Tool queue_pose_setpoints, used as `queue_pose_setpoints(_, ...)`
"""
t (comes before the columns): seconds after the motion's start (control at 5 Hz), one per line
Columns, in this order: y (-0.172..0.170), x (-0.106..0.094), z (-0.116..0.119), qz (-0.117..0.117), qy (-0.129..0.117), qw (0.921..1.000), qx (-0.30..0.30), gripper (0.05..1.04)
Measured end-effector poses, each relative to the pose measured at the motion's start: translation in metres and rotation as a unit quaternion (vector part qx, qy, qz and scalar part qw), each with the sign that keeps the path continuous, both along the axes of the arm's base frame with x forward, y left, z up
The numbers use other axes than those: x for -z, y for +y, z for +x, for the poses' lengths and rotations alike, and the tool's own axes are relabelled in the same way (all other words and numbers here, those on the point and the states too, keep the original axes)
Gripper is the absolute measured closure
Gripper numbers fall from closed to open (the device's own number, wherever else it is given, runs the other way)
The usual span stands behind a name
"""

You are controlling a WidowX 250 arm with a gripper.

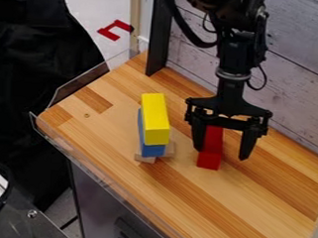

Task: Separates the red cubes

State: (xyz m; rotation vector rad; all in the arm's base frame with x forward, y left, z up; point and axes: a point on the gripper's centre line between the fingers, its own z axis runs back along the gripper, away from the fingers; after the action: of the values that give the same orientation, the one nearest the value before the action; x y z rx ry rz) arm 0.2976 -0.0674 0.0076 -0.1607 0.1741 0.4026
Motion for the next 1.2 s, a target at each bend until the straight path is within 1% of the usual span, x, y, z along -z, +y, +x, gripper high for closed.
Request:
queue_pose_setpoints(0.2, 0.001, 0.008, 0.010, 0.010, 0.020, 0.9989, -0.042, 0.085)
queue_pose_setpoints(0.4, 0.004, 0.013, 0.018, 0.022, 0.040, 0.9966, -0.069, 0.084)
queue_pose_setpoints(0.6, 0.005, 0.015, 0.023, 0.032, 0.056, 0.9941, -0.087, 0.083)
queue_pose_setpoints(0.8, 0.008, 0.017, 0.021, 0.034, 0.063, 0.9925, -0.099, 0.081)
queue_pose_setpoints(1.0, 0.019, 0.029, 0.009, 0.049, 0.081, 0.9896, -0.109, 0.085)
queue_pose_setpoints(1.2, 0.024, 0.029, 0.005, 0.057, 0.084, 0.9883, -0.114, 0.085)
